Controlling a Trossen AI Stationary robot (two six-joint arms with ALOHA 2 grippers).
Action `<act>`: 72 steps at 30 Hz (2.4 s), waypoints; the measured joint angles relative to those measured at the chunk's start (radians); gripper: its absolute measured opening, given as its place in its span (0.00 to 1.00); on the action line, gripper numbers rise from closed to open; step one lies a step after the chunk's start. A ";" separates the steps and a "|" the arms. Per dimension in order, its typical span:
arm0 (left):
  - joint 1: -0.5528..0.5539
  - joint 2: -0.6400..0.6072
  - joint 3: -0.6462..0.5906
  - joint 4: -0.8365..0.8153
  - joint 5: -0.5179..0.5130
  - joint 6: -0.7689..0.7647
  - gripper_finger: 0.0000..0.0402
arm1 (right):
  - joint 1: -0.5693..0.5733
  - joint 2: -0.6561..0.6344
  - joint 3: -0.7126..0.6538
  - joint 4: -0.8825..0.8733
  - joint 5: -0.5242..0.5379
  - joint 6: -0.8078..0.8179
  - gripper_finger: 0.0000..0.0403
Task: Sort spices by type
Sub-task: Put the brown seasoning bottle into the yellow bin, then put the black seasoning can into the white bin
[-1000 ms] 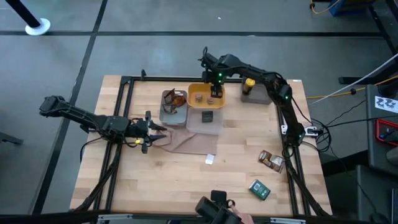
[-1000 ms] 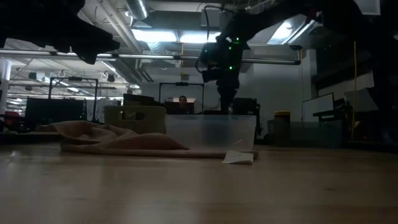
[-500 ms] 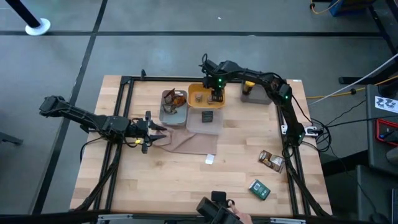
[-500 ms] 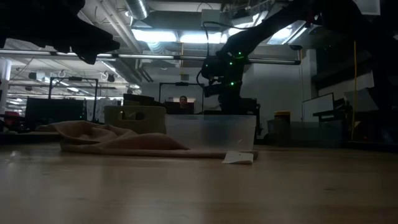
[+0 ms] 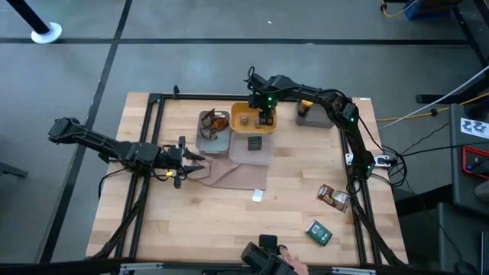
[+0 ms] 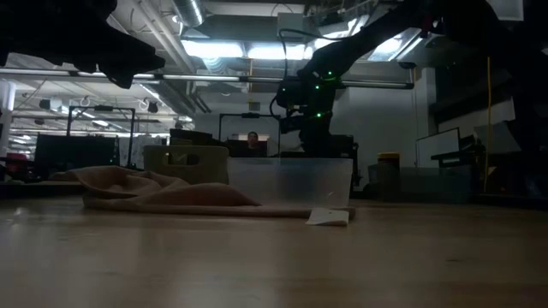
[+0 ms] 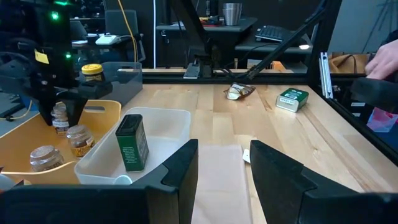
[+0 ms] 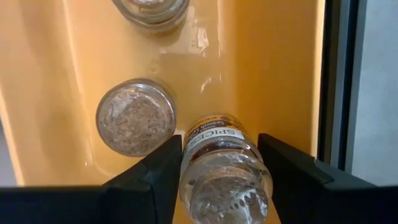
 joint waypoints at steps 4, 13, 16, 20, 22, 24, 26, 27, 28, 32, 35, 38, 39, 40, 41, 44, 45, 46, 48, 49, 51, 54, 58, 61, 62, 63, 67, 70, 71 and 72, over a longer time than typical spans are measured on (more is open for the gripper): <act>0.000 0.000 0.000 0.000 0.000 0.000 0.32 | 0.001 0.000 0.000 0.001 0.000 0.005 0.50; 0.000 0.000 0.000 0.000 0.000 0.003 0.32 | 0.001 0.000 0.000 0.061 0.044 0.028 0.66; 0.000 0.000 0.000 0.000 0.000 0.000 0.32 | 0.001 0.000 0.000 0.083 0.044 0.028 0.69; 0.000 0.000 0.000 0.000 0.000 0.000 0.32 | 0.001 0.000 0.000 0.088 0.044 0.028 0.70; 0.000 0.000 0.000 0.000 0.000 0.000 0.32 | 0.001 0.000 0.003 0.078 0.044 0.028 0.71; 0.000 0.000 0.000 0.001 0.000 0.000 0.32 | 0.001 0.000 0.015 0.057 0.046 0.029 0.71; 0.000 0.000 0.000 0.002 0.000 0.002 0.32 | 0.001 0.000 0.033 0.030 0.046 0.029 0.71; 0.000 0.000 0.000 0.003 0.000 0.003 0.32 | 0.001 0.000 0.047 0.010 0.046 0.029 0.71; 0.000 0.000 0.000 0.003 -0.002 0.003 0.32 | 0.001 0.000 0.062 -0.013 0.046 0.028 0.71; 0.000 0.000 0.000 0.003 -0.042 0.003 0.32 | 0.001 0.000 0.140 -0.096 0.044 0.028 0.71; 0.000 0.000 0.000 0.003 -0.083 0.003 0.32 | 0.001 0.000 0.211 -0.170 0.028 0.028 0.71; 0.000 -0.001 0.000 0.003 -0.111 0.003 0.32 | 0.003 0.000 0.279 -0.263 -0.004 0.034 0.71; 0.000 0.000 0.000 0.003 -0.115 0.001 0.32 | 0.003 0.000 0.301 -0.296 -0.016 0.046 0.71; 0.000 0.000 0.000 0.003 -0.118 -0.005 0.32 | 0.007 0.000 0.320 -0.327 -0.031 0.059 0.71; 0.000 -0.001 0.000 0.003 -0.119 -0.012 0.32 | 0.008 -0.001 0.334 -0.358 -0.044 0.076 0.71; 0.000 -0.001 0.000 0.002 -0.119 -0.019 0.32 | 0.021 -0.001 0.367 -0.464 -0.102 0.113 0.71; 0.000 -0.001 0.000 0.002 -0.119 -0.020 0.32 | 0.030 -0.001 0.371 -0.492 -0.117 0.125 0.71; 0.000 -0.001 0.000 0.002 -0.119 -0.020 0.32 | 0.042 -0.002 0.371 -0.518 -0.132 0.131 0.71; 0.000 -0.001 0.000 0.002 -0.120 -0.021 0.32 | 0.069 -0.002 0.371 -0.572 -0.148 0.138 0.71; 0.000 0.000 0.000 0.002 -0.120 -0.021 0.32 | 0.086 -0.002 0.370 -0.594 -0.148 0.148 0.71; 0.000 0.000 0.000 0.002 -0.120 -0.023 0.32 | 0.122 -0.003 0.370 -0.604 -0.147 0.157 0.71; 0.000 0.000 0.000 0.001 -0.120 -0.023 0.32 | 0.183 -0.010 0.369 -0.601 -0.145 0.158 0.71; 0.000 0.000 0.000 0.001 -0.120 -0.023 0.32 | 0.264 -0.045 0.370 -0.602 -0.058 0.198 0.71; 0.000 0.000 0.000 0.000 -0.120 -0.023 0.32 | 0.318 -0.067 0.370 -0.602 -0.005 0.269 0.71; 0.000 0.000 0.000 0.000 -0.120 -0.023 0.32 | 0.336 -0.075 0.370 -0.602 -0.006 0.292 0.71; 0.000 0.000 0.000 0.000 -0.120 -0.023 0.32 | 0.355 -0.086 0.370 -0.602 -0.007 0.314 0.71; 0.000 0.000 0.000 0.000 -0.120 -0.023 0.32 | 0.442 -0.120 0.369 -0.602 -0.015 0.389 0.71; 0.000 0.000 0.000 0.000 -0.120 -0.023 0.32 | 0.511 -0.149 0.351 -0.600 -0.016 0.450 0.71; 0.000 0.000 0.000 0.000 -0.120 -0.023 0.32 | 0.535 -0.163 0.337 -0.600 -0.016 0.473 0.71; 0.000 0.000 0.000 0.000 -0.120 -0.023 0.32 | 0.558 -0.176 0.319 -0.601 -0.016 0.500 0.71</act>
